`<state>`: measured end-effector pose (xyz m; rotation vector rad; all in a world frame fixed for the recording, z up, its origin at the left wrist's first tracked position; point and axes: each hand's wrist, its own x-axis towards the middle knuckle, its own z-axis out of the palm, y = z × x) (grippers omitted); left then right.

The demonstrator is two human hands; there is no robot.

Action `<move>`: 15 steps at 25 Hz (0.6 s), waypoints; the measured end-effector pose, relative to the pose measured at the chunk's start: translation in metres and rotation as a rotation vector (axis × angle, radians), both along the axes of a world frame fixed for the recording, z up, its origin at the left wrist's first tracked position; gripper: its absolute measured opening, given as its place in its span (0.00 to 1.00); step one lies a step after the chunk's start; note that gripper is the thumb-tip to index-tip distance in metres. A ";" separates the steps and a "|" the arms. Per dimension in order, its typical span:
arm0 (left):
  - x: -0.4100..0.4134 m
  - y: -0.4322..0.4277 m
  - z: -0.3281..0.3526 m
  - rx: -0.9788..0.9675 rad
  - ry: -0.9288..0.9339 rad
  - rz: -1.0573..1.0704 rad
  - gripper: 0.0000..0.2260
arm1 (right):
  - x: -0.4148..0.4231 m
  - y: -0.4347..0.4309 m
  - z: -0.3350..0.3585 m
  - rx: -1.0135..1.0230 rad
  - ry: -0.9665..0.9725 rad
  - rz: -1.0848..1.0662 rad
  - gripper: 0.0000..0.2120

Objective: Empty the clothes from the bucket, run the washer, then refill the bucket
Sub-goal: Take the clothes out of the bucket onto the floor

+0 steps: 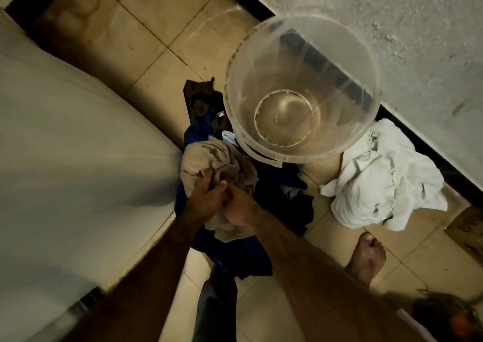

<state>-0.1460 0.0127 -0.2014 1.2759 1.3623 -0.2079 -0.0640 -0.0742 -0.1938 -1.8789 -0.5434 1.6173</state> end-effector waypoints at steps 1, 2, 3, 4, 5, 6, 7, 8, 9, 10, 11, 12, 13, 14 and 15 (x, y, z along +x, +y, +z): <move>0.002 0.007 -0.004 -0.002 -0.002 -0.016 0.34 | 0.000 0.000 -0.004 -0.014 0.011 -0.009 0.25; 0.003 0.013 -0.004 -0.006 0.002 -0.032 0.31 | 0.000 -0.004 -0.001 -0.014 -0.011 0.001 0.27; 0.006 0.016 0.001 0.004 0.017 -0.021 0.29 | 0.000 -0.012 0.004 -0.019 -0.036 0.009 0.28; 0.007 0.019 0.007 0.019 0.022 0.001 0.28 | 0.001 -0.017 0.010 -0.010 -0.064 0.004 0.27; 0.011 0.017 0.018 0.036 0.016 0.035 0.26 | 0.003 -0.025 0.016 -0.016 -0.069 0.007 0.25; 0.011 0.011 0.024 0.060 0.017 0.089 0.22 | 0.006 -0.031 0.023 -0.034 -0.072 0.003 0.22; 0.013 0.006 0.035 0.090 0.012 0.141 0.15 | 0.013 -0.032 0.031 -0.059 -0.088 0.010 0.20; 0.018 -0.001 0.050 0.121 0.006 0.176 0.08 | 0.018 -0.032 0.037 -0.059 -0.132 0.030 0.19; 0.024 -0.007 0.064 0.153 -0.002 0.199 0.04 | 0.024 -0.030 0.050 -0.057 -0.175 0.015 0.19; 0.029 -0.013 0.078 0.176 -0.025 0.206 0.03 | 0.032 -0.027 0.063 -0.019 -0.252 -0.009 0.19; 0.037 -0.017 0.097 0.181 -0.056 0.197 0.04 | 0.037 -0.024 0.079 0.029 -0.303 -0.060 0.17; 0.045 -0.021 0.118 0.180 -0.071 0.194 0.04 | 0.043 -0.020 0.095 0.065 -0.348 -0.053 0.17; 0.053 -0.023 0.141 0.185 -0.072 0.196 0.04 | 0.049 -0.016 0.112 0.090 -0.340 -0.048 0.18; 0.061 -0.024 0.163 0.197 -0.072 0.207 0.04 | 0.059 -0.011 0.133 0.111 -0.291 -0.066 0.19; 0.068 -0.024 0.184 0.217 -0.092 0.215 0.05 | 0.068 -0.006 0.151 0.139 -0.239 -0.108 0.20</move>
